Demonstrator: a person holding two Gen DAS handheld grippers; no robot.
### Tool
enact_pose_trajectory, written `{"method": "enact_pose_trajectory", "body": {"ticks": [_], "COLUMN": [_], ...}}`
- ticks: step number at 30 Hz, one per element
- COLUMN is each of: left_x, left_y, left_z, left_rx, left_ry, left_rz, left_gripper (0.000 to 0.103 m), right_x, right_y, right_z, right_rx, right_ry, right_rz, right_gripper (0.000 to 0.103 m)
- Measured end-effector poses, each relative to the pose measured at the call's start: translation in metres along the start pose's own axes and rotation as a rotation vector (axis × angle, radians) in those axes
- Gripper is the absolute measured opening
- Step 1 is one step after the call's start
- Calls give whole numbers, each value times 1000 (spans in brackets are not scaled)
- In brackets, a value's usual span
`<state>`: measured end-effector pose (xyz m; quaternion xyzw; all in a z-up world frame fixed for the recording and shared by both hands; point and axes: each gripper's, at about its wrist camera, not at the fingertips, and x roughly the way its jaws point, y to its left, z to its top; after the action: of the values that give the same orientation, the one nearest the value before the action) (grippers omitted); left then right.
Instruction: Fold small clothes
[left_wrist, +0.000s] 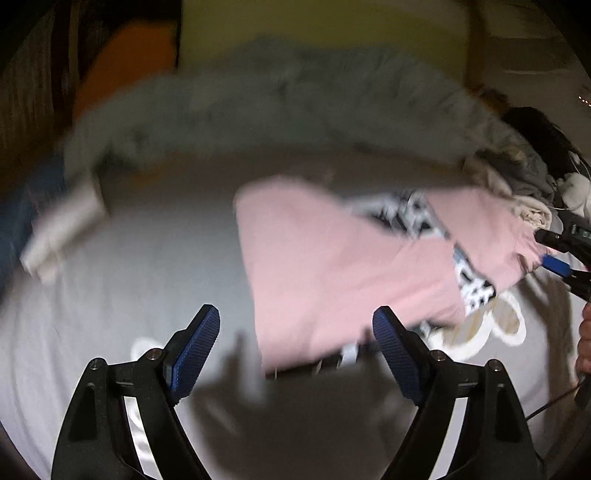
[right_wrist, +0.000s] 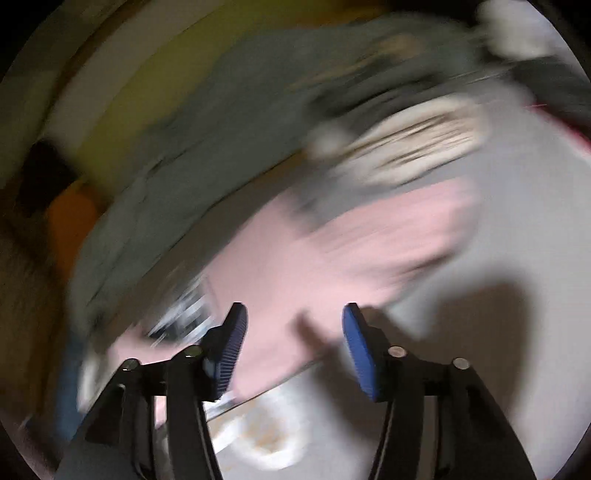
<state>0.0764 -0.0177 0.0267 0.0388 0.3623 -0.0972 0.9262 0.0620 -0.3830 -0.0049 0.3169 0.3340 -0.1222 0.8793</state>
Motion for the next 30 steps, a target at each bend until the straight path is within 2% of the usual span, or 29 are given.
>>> {"method": "enact_pose_trajectory", "body": {"ticks": [1, 3, 5, 7, 9, 10, 13, 14, 15, 16, 17, 18, 20, 21, 23, 26, 28, 30], "left_x": [-4, -8, -3, 3, 9, 11, 17, 18, 19, 20, 22, 22, 23, 21, 12, -2, -8, -12], "left_y": [-3, -6, -4, 0, 4, 8, 21, 25, 27, 27, 27, 29, 39, 45, 56, 63, 68, 73], "left_z": [1, 1, -1, -1, -3, -5, -9, -10, -11, -12, -12, -12, -11, -10, -7, 0, 4, 6], "left_rx": [17, 34, 29, 6, -48, -83, -218, -252, -270, -271, -268, -273, -334, -375, -425, -424, -434, -449], "left_ry": [-31, -59, -39, -12, 18, 37, 105, 116, 126, 131, 137, 148, 199, 204, 182, 138, 121, 113], "left_rz": [14, 25, 26, 16, -7, -22, -148, -181, -197, -193, -177, -158, -151, -177, -187, -158, -165, -179], "left_gripper": [84, 84, 84, 84, 84, 84, 84, 84, 84, 84, 84, 84, 83, 83, 83, 83, 83, 83], "right_x": [-3, -3, 2, 10, 30, 37, 40, 43, 44, 44, 43, 42, 41, 36, 21, 5, -2, -3], "right_y": [-13, -37, -58, -72, -90, -95, -80, -74, -73, -76, -80, -82, -78, -70, -49, 8, 55, 95], "right_z": [5, 16, 26, 27, 19, 13, 16, 20, 24, 28, 31, 32, 35, 36, 39, 34, 19, -1], "right_rx": [50, 160, 250, 330, 440, 484, 391, 348, 327, 313, 314, 319, 302, 268, 168, -37, -191, -295], "right_ry": [-27, -29, -6, 26, 53, 57, -3, -24, -47, -85, -118, -128, -122, -142, -189, -265, -280, -254], "right_rz": [-46, -79, -61, 22, 213, 230, 177, 126, 74, -6, -29, -23, -11, -9, -32, -56, -8, 85], "right_gripper": [61, 61, 61, 61, 61, 59, 57, 46, 19, 14, 13, 6, 4, 3, 3, 3, 3, 3]}}
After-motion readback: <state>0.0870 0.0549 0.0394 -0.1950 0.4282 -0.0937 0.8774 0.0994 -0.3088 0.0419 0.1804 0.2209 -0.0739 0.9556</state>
